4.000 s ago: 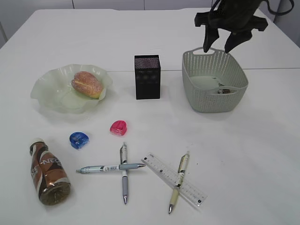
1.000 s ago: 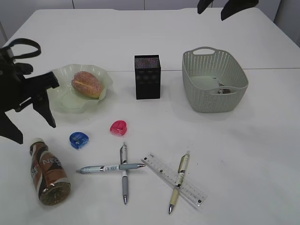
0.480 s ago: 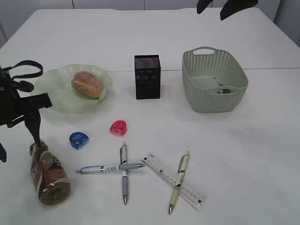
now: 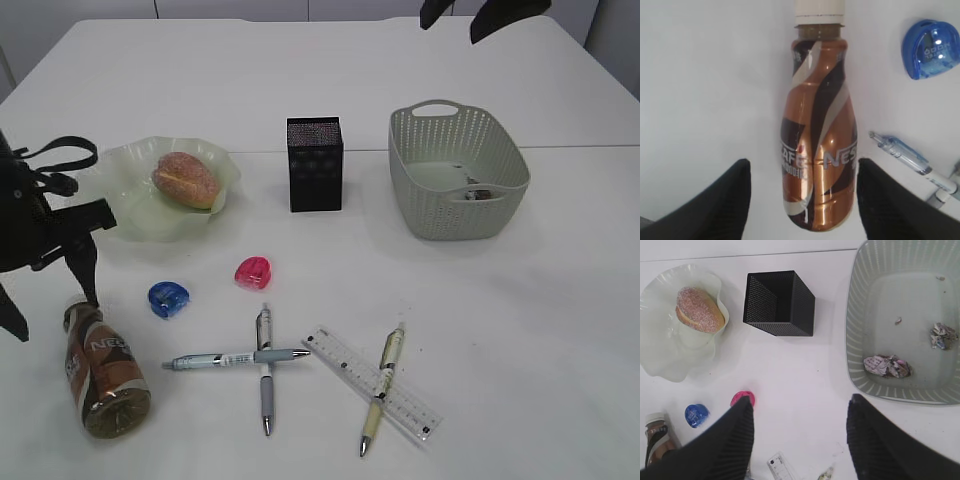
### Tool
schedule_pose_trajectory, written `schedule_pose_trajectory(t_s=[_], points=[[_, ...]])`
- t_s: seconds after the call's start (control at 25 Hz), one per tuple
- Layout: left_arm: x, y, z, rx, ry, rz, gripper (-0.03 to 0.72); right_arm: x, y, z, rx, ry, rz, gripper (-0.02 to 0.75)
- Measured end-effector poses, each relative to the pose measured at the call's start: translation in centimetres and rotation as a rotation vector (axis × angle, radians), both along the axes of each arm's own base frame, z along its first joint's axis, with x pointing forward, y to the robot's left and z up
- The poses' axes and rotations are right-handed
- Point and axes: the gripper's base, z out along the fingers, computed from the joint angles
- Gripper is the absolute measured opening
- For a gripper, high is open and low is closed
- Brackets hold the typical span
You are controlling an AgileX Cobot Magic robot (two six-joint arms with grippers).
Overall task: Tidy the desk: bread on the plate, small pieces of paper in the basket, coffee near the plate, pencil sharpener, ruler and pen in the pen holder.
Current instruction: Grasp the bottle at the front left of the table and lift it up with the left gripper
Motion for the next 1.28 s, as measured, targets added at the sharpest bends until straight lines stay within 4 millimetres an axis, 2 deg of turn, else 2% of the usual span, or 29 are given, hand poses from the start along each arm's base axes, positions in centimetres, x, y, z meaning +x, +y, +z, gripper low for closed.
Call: schedule_pose_trajectory(t_s=[0.48, 0.68, 1.28], points=[[1.5, -0.3, -2.9, -0.004, -0.012, 0.015, 0.508, 0.0, 0.0, 0.0, 0.000, 0.000, 0.000, 0.435], [1.8, -0.1, -4.5, 0.004, 0.033, 0.023, 0.508, 0.0, 0.0, 0.0, -0.001, -0.001, 0.002, 0.436], [2.2, -0.4, -7.1, -0.014, 0.079, 0.048, 0.508, 0.0, 0.0, 0.0, -0.002, -0.001, 0.003, 0.436]])
